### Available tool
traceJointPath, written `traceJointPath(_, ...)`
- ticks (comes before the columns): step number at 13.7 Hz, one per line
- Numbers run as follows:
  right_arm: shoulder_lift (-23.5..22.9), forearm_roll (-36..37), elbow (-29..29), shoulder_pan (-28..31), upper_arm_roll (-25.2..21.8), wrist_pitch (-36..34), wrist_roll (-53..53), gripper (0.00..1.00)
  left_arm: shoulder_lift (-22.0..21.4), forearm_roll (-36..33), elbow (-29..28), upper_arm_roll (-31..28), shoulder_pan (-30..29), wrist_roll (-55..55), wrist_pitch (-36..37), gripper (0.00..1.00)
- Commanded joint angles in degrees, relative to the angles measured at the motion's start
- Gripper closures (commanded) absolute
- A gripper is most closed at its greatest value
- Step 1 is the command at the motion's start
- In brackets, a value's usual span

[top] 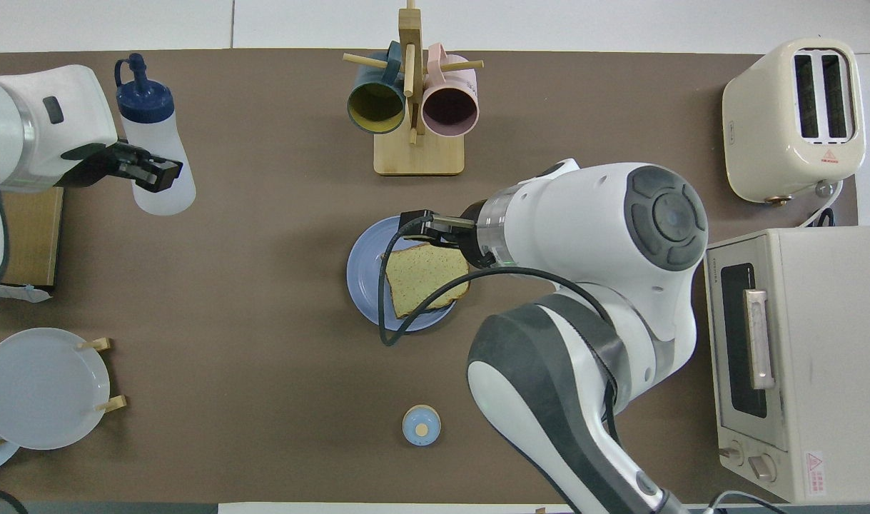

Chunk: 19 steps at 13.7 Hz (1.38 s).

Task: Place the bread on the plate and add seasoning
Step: 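Carry the bottle over the plate with the left gripper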

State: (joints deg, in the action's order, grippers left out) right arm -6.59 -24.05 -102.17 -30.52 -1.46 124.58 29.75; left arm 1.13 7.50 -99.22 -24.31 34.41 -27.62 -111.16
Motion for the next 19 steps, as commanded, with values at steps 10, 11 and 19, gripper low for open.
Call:
traceJointPath(10, 4.04, -10.67, 3.29, 1.78, 0.93, -6.46, 2.85, 0.00, -12.99, -0.82, -13.98, 3.39, 13.93, -15.68, 9.91, 1.00)
traceJointPath(11, 4.13, -11.11, 3.29, 1.17, 1.11, -6.55, 3.11, 0.00, -13.52, -0.82, -14.94, 3.48, 13.93, -17.54, 9.91, 1.00)
traceJointPath(19, 4.22, -11.82, 4.87, -3.14, 1.90, -5.49, 6.89, 0.22, -15.28, -0.82, -18.11, 6.38, 13.93, -26.17, 8.68, 1.00)
